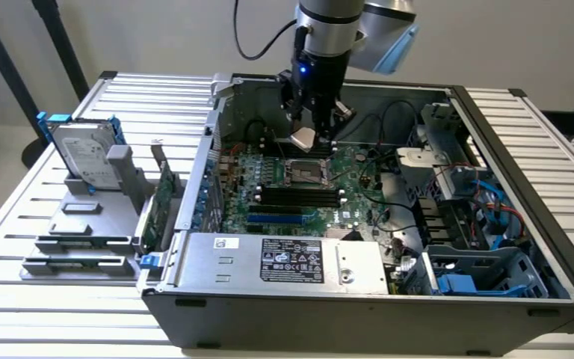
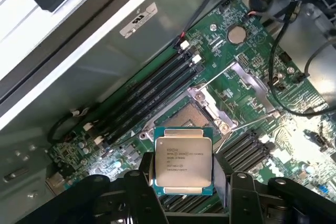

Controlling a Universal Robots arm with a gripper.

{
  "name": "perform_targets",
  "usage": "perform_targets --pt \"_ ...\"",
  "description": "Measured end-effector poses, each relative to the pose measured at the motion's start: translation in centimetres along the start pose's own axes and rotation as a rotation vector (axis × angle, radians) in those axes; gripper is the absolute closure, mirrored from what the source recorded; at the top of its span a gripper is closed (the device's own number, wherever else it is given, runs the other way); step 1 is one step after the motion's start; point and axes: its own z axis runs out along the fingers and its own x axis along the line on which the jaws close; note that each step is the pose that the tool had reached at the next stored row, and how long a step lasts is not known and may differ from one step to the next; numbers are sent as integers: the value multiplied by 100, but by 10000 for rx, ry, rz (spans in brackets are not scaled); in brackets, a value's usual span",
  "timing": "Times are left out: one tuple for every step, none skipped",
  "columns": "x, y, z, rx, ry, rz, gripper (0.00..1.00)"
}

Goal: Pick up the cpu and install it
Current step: 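Place the cpu into insertion slot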

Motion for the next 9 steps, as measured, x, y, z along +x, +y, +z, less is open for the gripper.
perform_targets --pt "0 0 5 18 25 148 46" --pt "-1 -1 9 29 43 303 46" --pt "-1 -1 15 32 54 470 46" --pt "-1 -1 21 28 60 656 46" --pt "-2 -2 27 23 63 827 46" --pt "-3 -2 33 14 65 999 46" --pt "-4 -2 39 4 64 1177 46" --pt "-4 -2 45 -8 63 1357 46" --pt "-5 -2 51 -19 61 1536 46"
